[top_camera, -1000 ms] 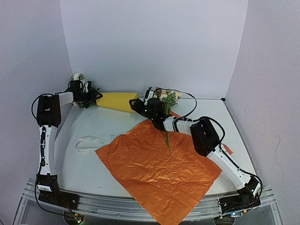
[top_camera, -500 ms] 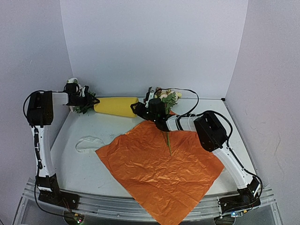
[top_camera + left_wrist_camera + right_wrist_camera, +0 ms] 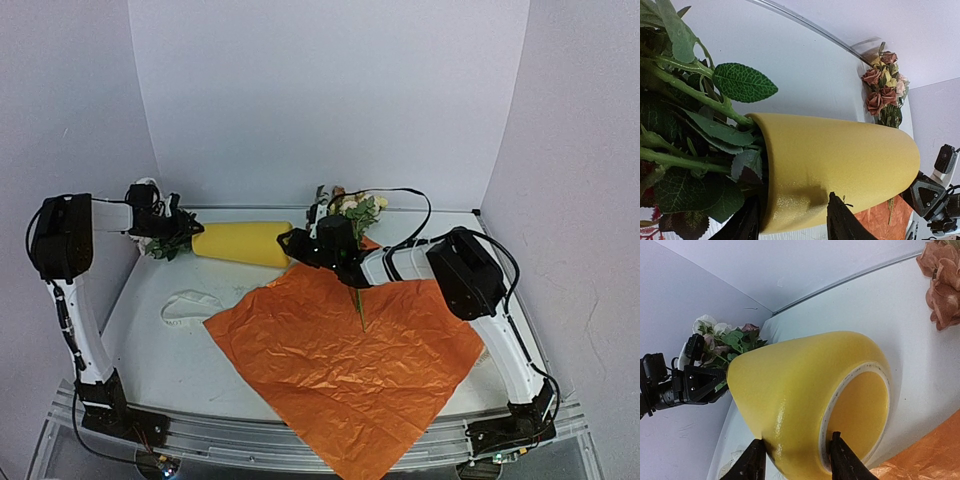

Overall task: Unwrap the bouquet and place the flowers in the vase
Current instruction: Adjust the vase at the center of the board.

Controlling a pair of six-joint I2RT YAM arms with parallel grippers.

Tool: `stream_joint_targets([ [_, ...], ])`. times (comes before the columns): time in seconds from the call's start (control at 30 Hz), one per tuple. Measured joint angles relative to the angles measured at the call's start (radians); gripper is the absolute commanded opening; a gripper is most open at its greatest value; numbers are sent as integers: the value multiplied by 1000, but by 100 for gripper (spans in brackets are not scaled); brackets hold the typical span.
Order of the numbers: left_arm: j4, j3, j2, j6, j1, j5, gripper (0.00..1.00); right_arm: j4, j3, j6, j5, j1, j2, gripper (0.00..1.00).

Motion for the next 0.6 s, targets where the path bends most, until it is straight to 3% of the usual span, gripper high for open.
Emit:
stream_joint_targets([
  [0.6,90,-35,-92,-167,-31,21,45,36,-78,148,7,-24,-51,39],
])
